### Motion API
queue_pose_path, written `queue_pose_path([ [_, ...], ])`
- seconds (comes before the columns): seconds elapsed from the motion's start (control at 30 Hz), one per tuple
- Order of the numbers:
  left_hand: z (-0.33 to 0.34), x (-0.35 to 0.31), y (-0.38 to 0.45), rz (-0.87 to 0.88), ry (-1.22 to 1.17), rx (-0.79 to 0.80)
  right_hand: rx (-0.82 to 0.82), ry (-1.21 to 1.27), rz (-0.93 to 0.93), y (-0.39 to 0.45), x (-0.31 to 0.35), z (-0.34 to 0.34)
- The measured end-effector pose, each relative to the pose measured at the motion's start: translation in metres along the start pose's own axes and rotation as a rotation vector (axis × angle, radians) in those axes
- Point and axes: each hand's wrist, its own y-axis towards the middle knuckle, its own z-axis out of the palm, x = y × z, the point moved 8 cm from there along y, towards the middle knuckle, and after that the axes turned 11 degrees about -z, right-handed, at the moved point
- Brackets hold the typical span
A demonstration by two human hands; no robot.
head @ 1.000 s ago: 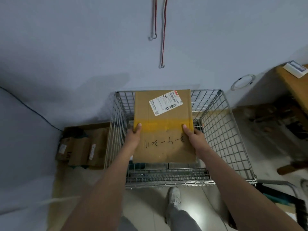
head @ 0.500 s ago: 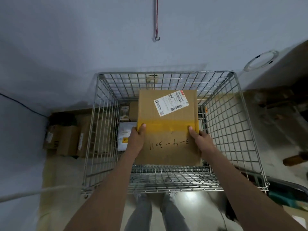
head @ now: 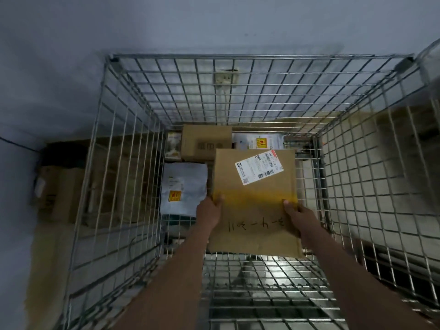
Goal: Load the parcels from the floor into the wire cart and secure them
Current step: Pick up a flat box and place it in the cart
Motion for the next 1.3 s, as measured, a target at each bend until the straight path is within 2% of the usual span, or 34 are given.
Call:
queue_pose_path([
  [0.1, 0.022, 0.018, 0.038, -0.015, 0.098, -0.001, -0.012, -0.028, 0.006, 0.039, -0.029, 0.011],
  [0.27, 0.058, 0.048, 0.093, -0.036, 0.074, 0.041, 0.004, -0.047, 0.066, 0.091, -0.082, 0.034],
  [0.47, 0.083, 0.079, 0.142, -0.06, 0.12, 0.037, 0.015, -0.189, 0.062, 0.152, -0.124, 0.058],
  [0.8, 0.093, 0.1, 0.209, -0.079, 0.138, -0.034, 0.041, -0.35, -0.019, 0.198, -0.128, 0.083],
  [0.9, 0.093, 0.096, 0.217, -0.062, 0.123, -0.099, 0.006, -0.345, -0.067, 0.209, -0.126, 0.092],
  [1.1, 0.085, 0.09, 0.218, 0.023, 0.126, -0.336, -0.059, -0.284, -0.108, 0.217, -0.128, 0.1],
  [1.3, 0.078, 0.091, 0.221, 0.059, 0.046, -0.438, -0.137, -0.236, -0.141, 0.217, -0.126, 0.105],
])
